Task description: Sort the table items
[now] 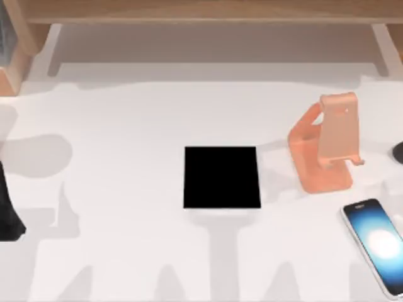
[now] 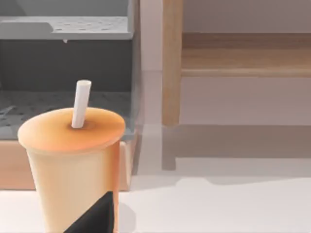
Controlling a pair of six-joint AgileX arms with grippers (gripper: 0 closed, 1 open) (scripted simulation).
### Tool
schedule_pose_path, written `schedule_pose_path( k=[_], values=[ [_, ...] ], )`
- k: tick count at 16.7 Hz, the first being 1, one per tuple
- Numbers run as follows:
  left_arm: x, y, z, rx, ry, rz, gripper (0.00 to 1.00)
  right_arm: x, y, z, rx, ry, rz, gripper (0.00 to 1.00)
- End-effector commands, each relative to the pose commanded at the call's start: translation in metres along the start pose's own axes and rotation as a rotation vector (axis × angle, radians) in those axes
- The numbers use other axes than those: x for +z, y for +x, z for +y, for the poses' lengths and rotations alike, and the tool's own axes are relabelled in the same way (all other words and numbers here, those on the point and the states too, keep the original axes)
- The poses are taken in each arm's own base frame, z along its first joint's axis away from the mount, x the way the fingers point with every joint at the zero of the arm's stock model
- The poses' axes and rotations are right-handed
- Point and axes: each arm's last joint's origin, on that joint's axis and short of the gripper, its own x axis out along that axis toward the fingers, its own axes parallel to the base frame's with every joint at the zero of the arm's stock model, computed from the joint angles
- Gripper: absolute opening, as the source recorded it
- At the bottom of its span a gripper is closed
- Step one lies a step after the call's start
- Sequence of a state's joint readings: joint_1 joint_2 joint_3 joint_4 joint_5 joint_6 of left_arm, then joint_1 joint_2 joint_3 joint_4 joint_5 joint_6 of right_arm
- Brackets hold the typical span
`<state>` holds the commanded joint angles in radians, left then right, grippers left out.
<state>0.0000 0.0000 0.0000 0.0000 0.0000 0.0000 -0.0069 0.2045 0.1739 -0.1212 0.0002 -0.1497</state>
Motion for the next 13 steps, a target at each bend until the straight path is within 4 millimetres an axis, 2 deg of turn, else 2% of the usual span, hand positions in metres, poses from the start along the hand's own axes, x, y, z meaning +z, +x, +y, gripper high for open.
schedule_pose_path(
  k=[3,6,10,13],
  values=[
    [0.000,0.000,0.000,0.000,0.000,0.000,1.00,0.031,0.010,-0.005,0.029,-0.153,0.155,1.00],
    [0.000,0.000,0.000,0.000,0.000,0.000,1.00,0.066,0.035,-0.011,0.098,-0.335,0.339,1.00],
    [0.000,0.000,0.000,0.000,0.000,0.000,1.00,0.101,0.092,-0.019,0.265,-0.588,0.590,1.00],
    [0.000,0.000,0.000,0.000,0.000,0.000,1.00,0.111,0.147,-0.024,0.442,-0.759,0.755,1.00]
  ],
)
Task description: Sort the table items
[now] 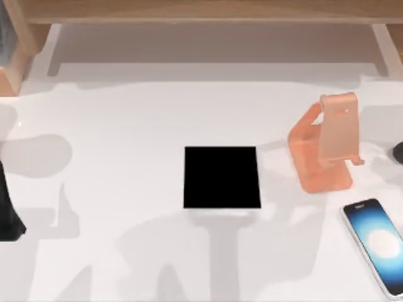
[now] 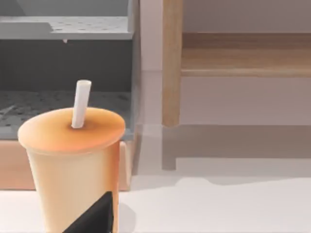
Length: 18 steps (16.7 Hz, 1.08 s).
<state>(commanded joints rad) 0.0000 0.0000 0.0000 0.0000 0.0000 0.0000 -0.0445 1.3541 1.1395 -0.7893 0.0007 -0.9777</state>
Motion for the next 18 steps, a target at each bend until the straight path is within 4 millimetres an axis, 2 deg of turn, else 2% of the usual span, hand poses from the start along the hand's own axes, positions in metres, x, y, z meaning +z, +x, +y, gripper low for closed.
schedule_pose_path(
  k=[5,8,10,13,18],
  values=[
    [0.000,0.000,0.000,0.000,0.000,0.000,1.00,0.027,0.070,-0.048,0.288,-0.296,0.139,1.00],
    [0.000,0.000,0.000,0.000,0.000,0.000,1.00,0.034,0.109,-0.061,0.431,-0.423,0.170,1.00],
    [0.000,0.000,0.000,0.000,0.000,0.000,1.00,0.035,0.128,-0.066,0.499,-0.480,0.178,1.00],
    [0.000,0.000,0.000,0.000,0.000,0.000,1.00,0.036,0.142,-0.068,0.547,-0.519,0.181,1.00],
    [0.000,0.000,0.000,0.000,0.000,0.000,1.00,0.038,0.142,-0.067,0.546,-0.523,0.179,1.00]
  ],
)
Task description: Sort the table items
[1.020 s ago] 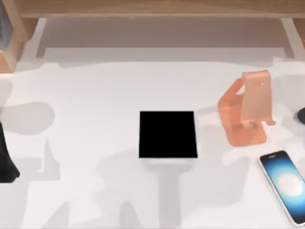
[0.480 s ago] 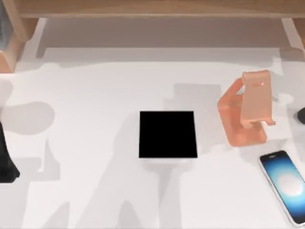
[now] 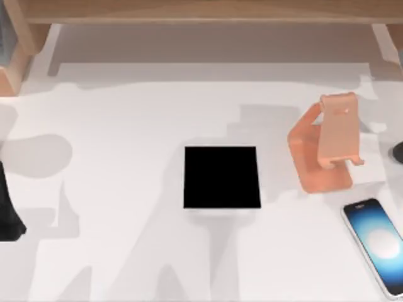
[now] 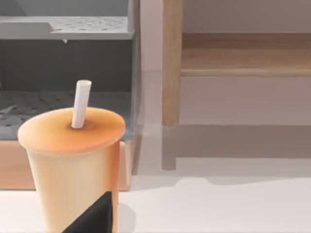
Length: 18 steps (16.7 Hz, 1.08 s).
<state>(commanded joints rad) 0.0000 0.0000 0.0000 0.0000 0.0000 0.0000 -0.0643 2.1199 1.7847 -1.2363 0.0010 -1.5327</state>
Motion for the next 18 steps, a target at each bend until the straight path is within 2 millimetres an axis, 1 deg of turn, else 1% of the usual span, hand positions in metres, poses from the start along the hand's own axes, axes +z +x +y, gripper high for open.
schedule_pose_path(
  k=[1,3,5,9,11,13,16,18],
  values=[
    [0.000,0.000,0.000,0.000,0.000,0.000,1.00,0.000,0.001,0.000,0.001,0.002,0.000,1.00],
    [0.000,0.000,0.000,0.000,0.000,0.000,1.00,-0.001,0.011,-0.001,0.003,0.005,0.000,1.00],
    [0.000,0.000,0.000,0.000,0.000,0.000,1.00,-0.001,0.028,-0.002,0.002,0.005,0.000,1.00],
    [0.000,0.000,0.000,0.000,0.000,0.000,1.00,-0.002,0.068,-0.002,0.001,0.005,0.000,1.00],
    [0.000,0.000,0.000,0.000,0.000,0.000,1.00,-0.002,0.084,-0.001,0.000,0.005,0.000,1.00],
    [0.000,0.000,0.000,0.000,0.000,0.000,1.00,-0.002,0.090,0.000,0.002,0.004,0.000,1.00],
    [0.000,0.000,0.000,0.000,0.000,0.000,1.00,-0.002,0.090,0.000,0.002,0.004,0.000,1.00],
    [0.000,0.000,0.000,0.000,0.000,0.000,1.00,-0.002,0.090,0.000,0.002,0.004,0.000,0.85]
  ],
)
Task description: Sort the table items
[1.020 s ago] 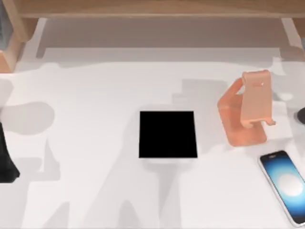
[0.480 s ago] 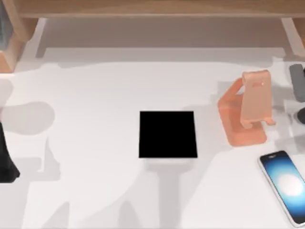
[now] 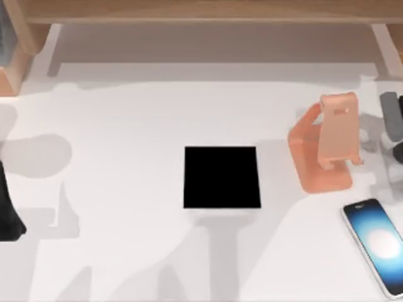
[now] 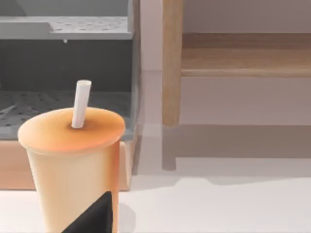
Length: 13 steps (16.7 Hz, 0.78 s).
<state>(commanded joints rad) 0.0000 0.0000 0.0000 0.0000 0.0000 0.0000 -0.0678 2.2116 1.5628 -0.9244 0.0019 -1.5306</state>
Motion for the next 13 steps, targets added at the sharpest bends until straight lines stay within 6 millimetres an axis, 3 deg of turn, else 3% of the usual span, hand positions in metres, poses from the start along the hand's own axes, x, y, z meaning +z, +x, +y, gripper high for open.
schedule_pose_path(
  k=[11,13],
  values=[
    [0.0000,0.0000,0.0000,0.000,0.000,0.000,1.00,0.0000,0.0000,0.0000,0.000,0.000,0.000,0.02],
    [0.0000,0.0000,0.0000,0.000,0.000,0.000,1.00,0.0000,0.0000,0.0000,0.000,0.000,0.000,0.00]
  ],
)
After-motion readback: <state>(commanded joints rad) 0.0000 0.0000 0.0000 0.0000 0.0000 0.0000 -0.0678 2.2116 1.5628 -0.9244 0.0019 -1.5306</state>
